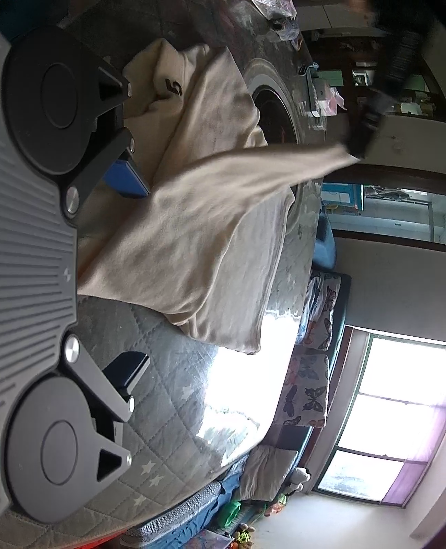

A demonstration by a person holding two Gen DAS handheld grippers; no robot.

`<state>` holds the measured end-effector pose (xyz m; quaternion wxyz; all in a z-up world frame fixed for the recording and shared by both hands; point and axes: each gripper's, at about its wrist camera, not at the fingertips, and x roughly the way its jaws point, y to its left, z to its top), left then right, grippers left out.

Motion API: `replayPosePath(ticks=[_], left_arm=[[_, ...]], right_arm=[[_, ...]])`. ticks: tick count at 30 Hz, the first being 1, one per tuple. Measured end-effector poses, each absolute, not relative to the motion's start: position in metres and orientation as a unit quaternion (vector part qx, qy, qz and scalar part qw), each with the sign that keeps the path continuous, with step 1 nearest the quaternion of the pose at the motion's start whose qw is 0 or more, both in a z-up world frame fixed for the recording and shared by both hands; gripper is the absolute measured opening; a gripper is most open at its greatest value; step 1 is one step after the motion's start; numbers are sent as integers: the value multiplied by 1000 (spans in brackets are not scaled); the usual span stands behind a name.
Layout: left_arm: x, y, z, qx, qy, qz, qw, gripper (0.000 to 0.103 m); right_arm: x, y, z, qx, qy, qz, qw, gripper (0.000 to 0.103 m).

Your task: Fold clothes

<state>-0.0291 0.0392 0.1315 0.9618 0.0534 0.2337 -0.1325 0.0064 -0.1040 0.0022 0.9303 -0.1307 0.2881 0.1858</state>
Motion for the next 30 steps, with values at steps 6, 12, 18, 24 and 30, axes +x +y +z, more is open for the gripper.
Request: replayPosePath(ticks=[6,12,18,24,30], left_arm=[[-29,35,153,55,210,-147,965,6],[-28,41,157,53,202,-143,967,6],[-33,58,143,45,216,-136,966,6],[-44,82,98,55,274,-113,954,7],[-56,103,53,65,333,-82,937,10]], right_arm=[[8,-116,7,-116,271,151,943,98],[4,-123,4,-142,269,109,946,99],[0,-139,4,-143,274,65,949,100],[-4,-141,3,-145,285,94,943,101],[-12,-145,17,-163,298,154,928,101]])
